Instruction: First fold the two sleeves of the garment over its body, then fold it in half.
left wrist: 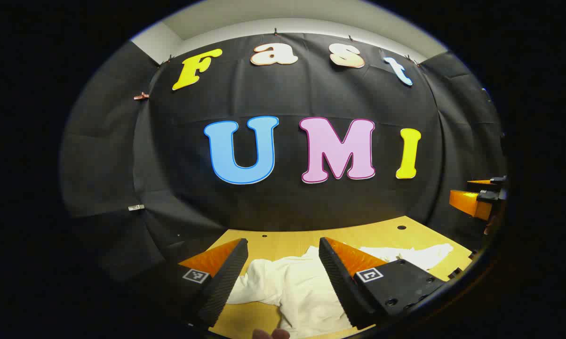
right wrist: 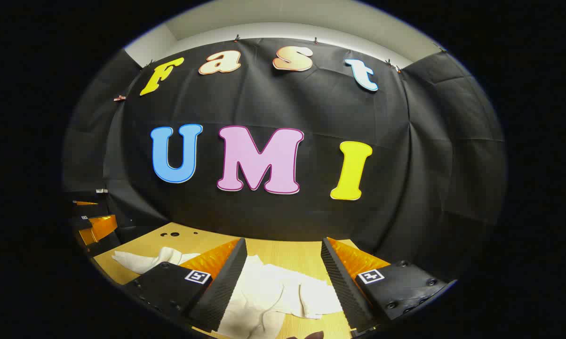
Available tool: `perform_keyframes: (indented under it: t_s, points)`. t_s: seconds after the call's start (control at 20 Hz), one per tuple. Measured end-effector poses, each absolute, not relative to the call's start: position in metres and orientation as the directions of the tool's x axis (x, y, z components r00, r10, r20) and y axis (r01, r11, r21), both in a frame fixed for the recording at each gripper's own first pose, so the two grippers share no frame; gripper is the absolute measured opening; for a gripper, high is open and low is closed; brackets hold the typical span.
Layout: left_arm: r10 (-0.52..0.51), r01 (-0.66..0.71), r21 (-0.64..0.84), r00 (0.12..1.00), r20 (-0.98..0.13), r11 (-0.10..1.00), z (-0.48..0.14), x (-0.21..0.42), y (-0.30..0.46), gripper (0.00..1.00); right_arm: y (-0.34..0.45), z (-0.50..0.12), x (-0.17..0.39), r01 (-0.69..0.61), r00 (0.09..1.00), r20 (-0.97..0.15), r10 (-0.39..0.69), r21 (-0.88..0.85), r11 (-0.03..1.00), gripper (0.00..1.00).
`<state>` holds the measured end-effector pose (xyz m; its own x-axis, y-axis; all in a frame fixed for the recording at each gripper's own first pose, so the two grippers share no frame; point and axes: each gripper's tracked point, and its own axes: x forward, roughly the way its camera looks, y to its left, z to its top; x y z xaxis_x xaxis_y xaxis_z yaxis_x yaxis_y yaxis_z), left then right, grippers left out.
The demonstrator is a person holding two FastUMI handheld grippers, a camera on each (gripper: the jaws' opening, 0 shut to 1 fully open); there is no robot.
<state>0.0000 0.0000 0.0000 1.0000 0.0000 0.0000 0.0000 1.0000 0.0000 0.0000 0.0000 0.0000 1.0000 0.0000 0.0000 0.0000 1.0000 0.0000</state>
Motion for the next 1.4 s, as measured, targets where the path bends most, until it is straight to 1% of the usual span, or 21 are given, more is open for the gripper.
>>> perform_keyframes:
  t_s: [0.75, 0.9, 1.1, 1.3, 1.4]
  points:
    - [-0.039, 0.039, 0.018, 0.999, -0.02, 0.999, -0.002, 0.003, -0.033, 0.96, -0.017, -0.011, 0.002, -0.009, 1.0, -0.021, 0.009, 0.023, 1.0, 0.97]
    - [-0.051, 0.052, 0.019, 0.998, -0.031, 0.998, -0.005, 0.007, -0.044, 0.96, -0.024, -0.019, 0.007, 0.002, 0.999, -0.046, 0.0, 0.035, 0.999, 0.97]
    - [-0.074, 0.076, 0.021, 0.994, -0.074, 0.997, -0.017, 0.014, -0.063, 0.96, -0.05, -0.06, 0.021, 0.029, 0.985, -0.174, -0.018, 0.059, 0.998, 0.97]
    - [-0.09, 0.093, 0.014, 0.987, -0.132, 0.996, -0.03, 0.022, -0.084, 0.96, -0.105, -0.099, 0.036, 0.131, 0.957, -0.273, -0.101, 0.095, 0.987, 0.97]
    - [-0.101, 0.106, 0.011, 0.975, -0.197, 0.994, -0.047, 0.031, -0.104, 0.97, -0.151, -0.142, 0.047, 0.193, 0.917, -0.369, -0.15, 0.084, 0.978, 0.97]
